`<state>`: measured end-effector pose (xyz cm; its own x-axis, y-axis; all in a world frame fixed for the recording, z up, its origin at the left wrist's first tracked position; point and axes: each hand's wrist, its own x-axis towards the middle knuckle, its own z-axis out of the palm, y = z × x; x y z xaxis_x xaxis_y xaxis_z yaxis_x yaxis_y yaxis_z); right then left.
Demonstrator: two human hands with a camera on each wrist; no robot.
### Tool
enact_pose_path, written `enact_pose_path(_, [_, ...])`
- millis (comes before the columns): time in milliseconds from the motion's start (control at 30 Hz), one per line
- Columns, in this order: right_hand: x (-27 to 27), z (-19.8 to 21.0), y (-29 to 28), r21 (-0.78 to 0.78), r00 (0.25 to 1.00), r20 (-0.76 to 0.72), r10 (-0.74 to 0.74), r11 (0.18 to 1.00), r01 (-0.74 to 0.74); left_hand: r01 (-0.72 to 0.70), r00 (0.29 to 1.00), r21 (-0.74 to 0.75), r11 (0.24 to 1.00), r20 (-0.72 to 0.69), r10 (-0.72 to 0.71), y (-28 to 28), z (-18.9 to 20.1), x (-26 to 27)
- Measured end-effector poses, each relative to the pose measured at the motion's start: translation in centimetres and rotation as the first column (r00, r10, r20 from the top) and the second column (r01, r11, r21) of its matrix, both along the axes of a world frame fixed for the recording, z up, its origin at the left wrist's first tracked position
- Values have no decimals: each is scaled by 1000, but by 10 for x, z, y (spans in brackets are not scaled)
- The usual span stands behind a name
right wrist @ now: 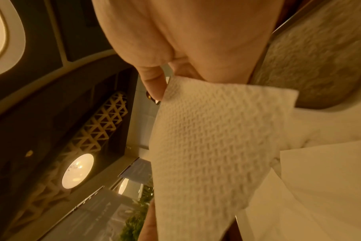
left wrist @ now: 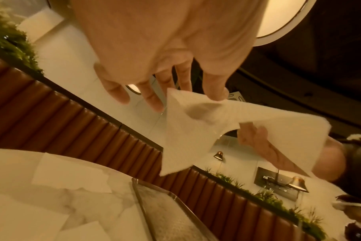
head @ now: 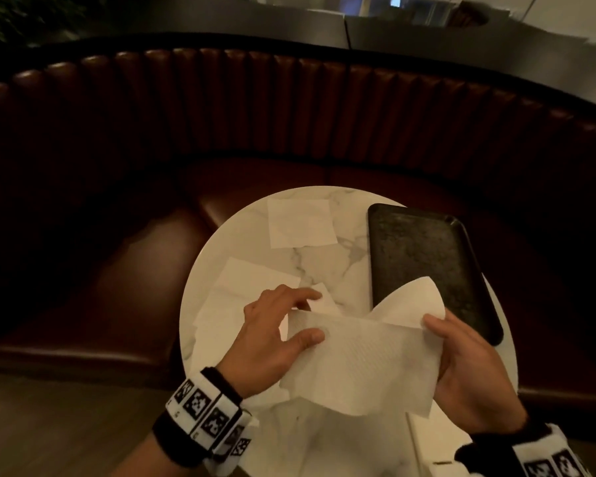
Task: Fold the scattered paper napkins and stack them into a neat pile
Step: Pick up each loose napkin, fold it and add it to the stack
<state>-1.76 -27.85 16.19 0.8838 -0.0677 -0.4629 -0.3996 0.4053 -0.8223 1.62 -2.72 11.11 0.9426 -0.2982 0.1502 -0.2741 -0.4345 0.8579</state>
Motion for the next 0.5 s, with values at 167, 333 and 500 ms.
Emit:
enact_pose_path(167, [-14,-5,-9,6,996,-69,-55,998,56,54,989,-172,984,-129,-77,-4,3,3])
enact_pose_path(333, [-28,-6,2,-735,972,231,-48,645,207,160,987,20,987,10,-160,-4,17,4])
enact_pose_path(500, [-11,-7,43,-998,722,50,691,12,57,259,907,424,868,203,-369,-2,43,12])
